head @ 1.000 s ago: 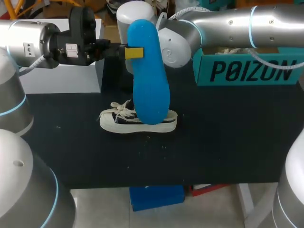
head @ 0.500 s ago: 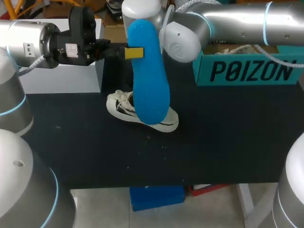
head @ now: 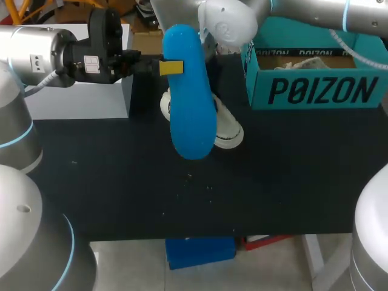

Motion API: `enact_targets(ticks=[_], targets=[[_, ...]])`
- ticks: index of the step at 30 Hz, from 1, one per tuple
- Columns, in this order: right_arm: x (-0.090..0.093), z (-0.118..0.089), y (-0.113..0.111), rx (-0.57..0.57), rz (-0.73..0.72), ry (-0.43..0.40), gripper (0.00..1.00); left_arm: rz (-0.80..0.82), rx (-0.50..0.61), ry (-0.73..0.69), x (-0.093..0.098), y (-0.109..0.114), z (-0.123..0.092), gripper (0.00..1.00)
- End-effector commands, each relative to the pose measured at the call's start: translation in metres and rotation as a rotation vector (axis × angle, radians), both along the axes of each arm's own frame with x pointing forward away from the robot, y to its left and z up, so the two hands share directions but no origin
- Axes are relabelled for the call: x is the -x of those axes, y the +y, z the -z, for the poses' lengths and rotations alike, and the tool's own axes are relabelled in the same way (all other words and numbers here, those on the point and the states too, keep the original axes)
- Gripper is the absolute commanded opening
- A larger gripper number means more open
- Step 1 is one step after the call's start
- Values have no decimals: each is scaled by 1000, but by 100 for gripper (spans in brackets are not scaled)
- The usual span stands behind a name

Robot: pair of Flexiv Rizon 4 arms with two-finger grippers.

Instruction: Take the shoe out of the shoebox, open the shoe tongue, remove and reinsert the insole, then place the shoe into the shoebox

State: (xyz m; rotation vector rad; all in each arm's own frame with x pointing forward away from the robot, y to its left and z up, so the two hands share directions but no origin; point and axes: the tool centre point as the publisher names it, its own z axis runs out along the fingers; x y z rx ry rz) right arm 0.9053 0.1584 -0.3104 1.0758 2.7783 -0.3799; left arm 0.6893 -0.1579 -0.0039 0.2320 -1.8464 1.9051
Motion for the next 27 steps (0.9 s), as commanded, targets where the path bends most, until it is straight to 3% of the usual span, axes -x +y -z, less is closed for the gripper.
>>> enact_targets(ticks=[1,6,13,27], targets=[[-8,-4,0,59,565,-8,0,-3,1,-1,1,-1,1,0],[-10,-4,-6,36,801,-32,0,-3,1,-1,1,-1,1,0],[-3,-1,3,-3,930,-45,0,-3,1,-1,1,-1,1,0],[24,20,35,-54,899,-63,0,-3,1,-1,1,-1,1,0]])
